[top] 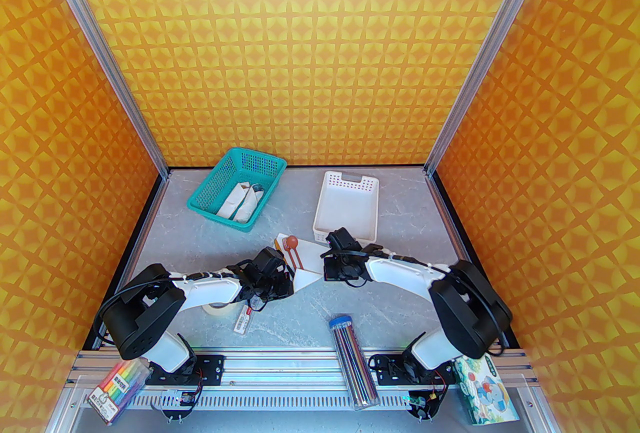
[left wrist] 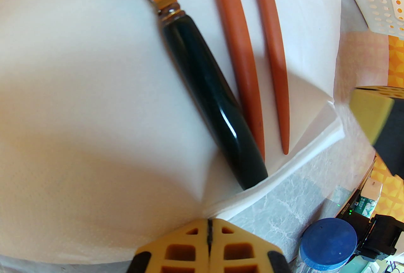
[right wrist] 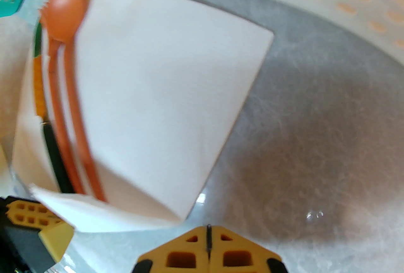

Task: Place the utensils on the paper napkin and roll it up

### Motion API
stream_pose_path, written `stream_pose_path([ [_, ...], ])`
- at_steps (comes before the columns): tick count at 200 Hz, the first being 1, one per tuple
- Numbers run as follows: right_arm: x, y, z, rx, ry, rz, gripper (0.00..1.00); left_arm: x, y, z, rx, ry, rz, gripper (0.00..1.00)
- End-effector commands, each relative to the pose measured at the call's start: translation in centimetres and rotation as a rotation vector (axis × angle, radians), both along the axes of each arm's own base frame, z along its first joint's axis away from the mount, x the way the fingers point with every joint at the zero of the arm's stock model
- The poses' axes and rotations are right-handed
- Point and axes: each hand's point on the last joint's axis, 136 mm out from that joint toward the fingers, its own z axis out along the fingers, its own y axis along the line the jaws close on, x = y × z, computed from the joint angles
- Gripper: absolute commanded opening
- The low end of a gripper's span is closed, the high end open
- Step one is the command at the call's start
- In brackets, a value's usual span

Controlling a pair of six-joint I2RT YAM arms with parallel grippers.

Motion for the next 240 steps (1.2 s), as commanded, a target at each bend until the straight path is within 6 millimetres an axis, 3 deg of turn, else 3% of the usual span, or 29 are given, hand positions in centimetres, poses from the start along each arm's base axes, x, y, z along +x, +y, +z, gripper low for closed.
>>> stream_pose_path([
  [1, -0.1, -0.5, 1.2, 0.009, -0.039, 0.018, 0.05, -0.8, 1.9, -1.7, 0.089, 0.055, 0.027, 0.0],
  [29, 0.8, 1.1, 2.7, 0.067, -0.094, 0.08, 0.06, -0.7, 1.9, -1.6, 0.086, 0.052, 0.028, 0.0],
  [73, 4.8, 1.6, 5.2, 0.039, -0.2, 0.102, 0.05, -0.6, 1.8, -1.5, 0.081, 0.05, 0.031, 0.0],
  [119, 8.2, 1.2, 5.4, 0.022, -0.223, 0.091, 0.04, -0.6, 1.8, -1.5, 0.081, 0.051, 0.032, 0.0],
  [156, 9.7, 0.4, 4.9, 0.007, -0.223, 0.075, 0.04, -0.6, 1.8, -1.5, 0.081, 0.054, 0.036, 0.0],
  [240, 13.7, -3.7, 4.0, -0.031, -0.213, -0.004, 0.04, -0.6, 1.7, -1.6, 0.083, 0.059, 0.039, 0.0],
])
